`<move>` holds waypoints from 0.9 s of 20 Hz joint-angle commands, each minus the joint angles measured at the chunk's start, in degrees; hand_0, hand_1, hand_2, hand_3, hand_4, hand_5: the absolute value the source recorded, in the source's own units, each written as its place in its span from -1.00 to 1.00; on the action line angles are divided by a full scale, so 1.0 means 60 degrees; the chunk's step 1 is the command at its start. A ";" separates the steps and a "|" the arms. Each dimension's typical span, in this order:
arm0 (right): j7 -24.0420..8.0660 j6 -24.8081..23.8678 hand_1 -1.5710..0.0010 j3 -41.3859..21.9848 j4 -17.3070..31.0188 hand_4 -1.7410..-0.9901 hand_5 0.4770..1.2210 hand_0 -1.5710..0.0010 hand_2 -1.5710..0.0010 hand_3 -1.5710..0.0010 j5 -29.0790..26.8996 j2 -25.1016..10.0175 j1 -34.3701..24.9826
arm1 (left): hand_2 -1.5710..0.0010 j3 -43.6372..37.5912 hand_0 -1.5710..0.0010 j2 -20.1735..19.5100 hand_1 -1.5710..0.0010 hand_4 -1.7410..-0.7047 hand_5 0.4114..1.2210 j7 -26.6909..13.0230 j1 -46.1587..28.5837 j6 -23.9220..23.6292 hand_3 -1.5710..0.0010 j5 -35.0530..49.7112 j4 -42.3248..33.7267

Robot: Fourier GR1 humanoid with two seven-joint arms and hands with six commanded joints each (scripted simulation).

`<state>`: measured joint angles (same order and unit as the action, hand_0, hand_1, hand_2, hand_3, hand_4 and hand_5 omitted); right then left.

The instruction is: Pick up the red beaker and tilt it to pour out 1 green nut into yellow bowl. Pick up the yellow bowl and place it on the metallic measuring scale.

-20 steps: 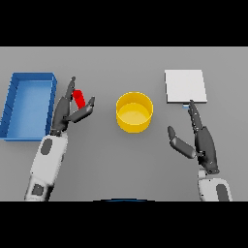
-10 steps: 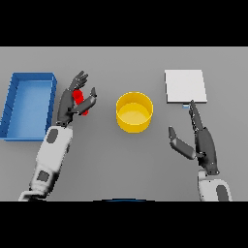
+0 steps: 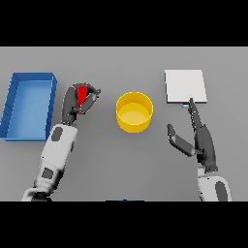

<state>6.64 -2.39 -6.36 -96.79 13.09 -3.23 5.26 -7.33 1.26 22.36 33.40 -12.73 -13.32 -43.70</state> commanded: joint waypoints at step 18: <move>0.0249 -0.0117 1.00 -0.0105 -0.0120 0.72 -0.48 1.00 1.00 1.00 0.0402 -0.0143 0.0237 | -0.99 0.3568 -0.99 -0.1808 -0.99 -0.99 0.82 -0.3163 0.0854 0.1410 -0.99 -0.3576 -0.2564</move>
<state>8.22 -3.08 -6.99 -97.51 15.51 -4.09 6.70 14.05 -9.58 3.40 38.55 -4.27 -34.68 -59.10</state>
